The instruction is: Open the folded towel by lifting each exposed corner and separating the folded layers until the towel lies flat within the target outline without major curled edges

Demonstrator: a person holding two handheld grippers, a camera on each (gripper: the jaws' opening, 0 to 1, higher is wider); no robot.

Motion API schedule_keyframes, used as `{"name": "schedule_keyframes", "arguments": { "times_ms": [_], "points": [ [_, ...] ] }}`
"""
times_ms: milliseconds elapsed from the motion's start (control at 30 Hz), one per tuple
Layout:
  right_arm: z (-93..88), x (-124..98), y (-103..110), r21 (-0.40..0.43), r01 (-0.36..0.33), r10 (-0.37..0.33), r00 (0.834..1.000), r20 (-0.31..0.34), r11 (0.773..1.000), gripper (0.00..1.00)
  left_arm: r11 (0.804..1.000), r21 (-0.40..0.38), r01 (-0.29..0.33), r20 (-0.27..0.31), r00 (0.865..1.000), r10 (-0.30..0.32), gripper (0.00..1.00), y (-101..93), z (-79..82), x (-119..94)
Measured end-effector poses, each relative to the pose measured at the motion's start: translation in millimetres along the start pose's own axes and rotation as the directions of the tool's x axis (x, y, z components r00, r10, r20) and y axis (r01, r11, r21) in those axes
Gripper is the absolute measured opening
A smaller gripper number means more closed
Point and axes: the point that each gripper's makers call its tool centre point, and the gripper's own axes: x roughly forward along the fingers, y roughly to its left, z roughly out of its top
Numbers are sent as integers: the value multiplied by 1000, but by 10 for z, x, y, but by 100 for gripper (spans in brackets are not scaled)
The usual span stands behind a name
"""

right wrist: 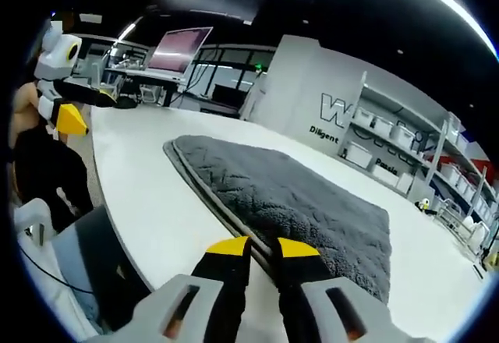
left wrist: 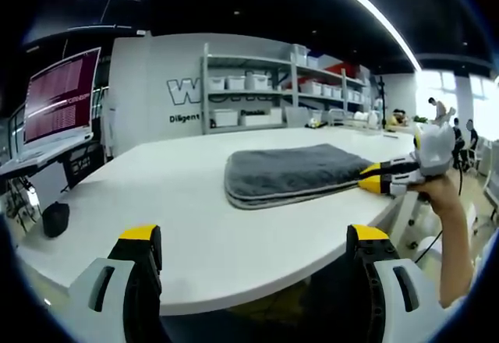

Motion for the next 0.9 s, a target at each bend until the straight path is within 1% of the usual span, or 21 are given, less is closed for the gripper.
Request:
{"name": "schedule_keyframes", "arguments": {
  "times_ms": [167, 333, 633, 700, 800, 900],
  "points": [
    [1, 4, -16, 20, 2, -2, 1000, -4, 1000, 11, 1000, -2, -1, 1, 1000, 1, 96, 3, -1, -2],
    [-23, 10, -66, 25, 28, -27, 999, -17, 999, 7, 1000, -1, 0, 1, 1000, 0, 96, -2, -1, -6],
    [-48, 34, -87, 51, 32, -31, 999, -22, 998, 0, 1000, -6, -2, 2, 1000, 2, 96, 9, -9, -14],
    [-52, 51, -87, 53, 35, -33, 999, -27, 998, 0, 1000, -6, -3, 3, 1000, 3, 96, 8, -7, -17],
    [-56, 54, -81, 46, 29, -27, 999, -36, 999, 0, 1000, -7, -4, 5, 1000, 4, 96, 10, -6, -21],
    [-61, 64, -97, 60, 12, -11, 999, -33, 998, 0, 1000, -8, -10, 2, 1000, 10, 96, 23, -12, -22]
  ]
}}
